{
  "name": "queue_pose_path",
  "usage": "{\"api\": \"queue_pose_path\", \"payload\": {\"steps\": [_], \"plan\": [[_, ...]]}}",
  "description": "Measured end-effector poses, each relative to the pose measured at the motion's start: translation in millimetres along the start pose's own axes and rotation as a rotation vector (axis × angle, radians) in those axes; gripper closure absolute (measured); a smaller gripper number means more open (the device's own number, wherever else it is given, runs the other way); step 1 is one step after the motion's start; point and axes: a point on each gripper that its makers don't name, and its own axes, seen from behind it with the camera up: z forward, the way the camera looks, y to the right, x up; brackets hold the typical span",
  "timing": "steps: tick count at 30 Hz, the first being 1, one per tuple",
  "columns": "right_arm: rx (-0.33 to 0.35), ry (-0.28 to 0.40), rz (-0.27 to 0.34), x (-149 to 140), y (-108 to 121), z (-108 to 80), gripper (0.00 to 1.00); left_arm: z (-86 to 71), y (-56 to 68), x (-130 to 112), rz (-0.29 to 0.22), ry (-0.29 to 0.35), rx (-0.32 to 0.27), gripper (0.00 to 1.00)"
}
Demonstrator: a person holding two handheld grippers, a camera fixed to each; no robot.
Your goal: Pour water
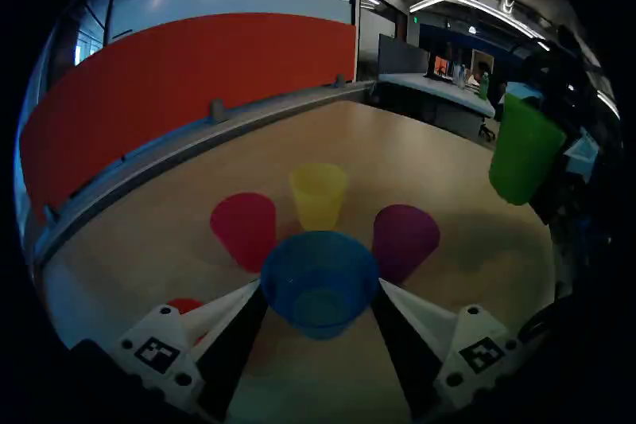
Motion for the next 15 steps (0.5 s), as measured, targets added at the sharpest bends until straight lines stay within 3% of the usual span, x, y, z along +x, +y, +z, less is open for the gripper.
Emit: {"api": "queue_pose_path", "payload": {"steps": [15], "plan": [[-0.006,0.005,-0.007,10.8,-1.3,4.4,0.08,-62.8,-7.8,42.5,-0.005,0.199,0.047,0.14]]}}
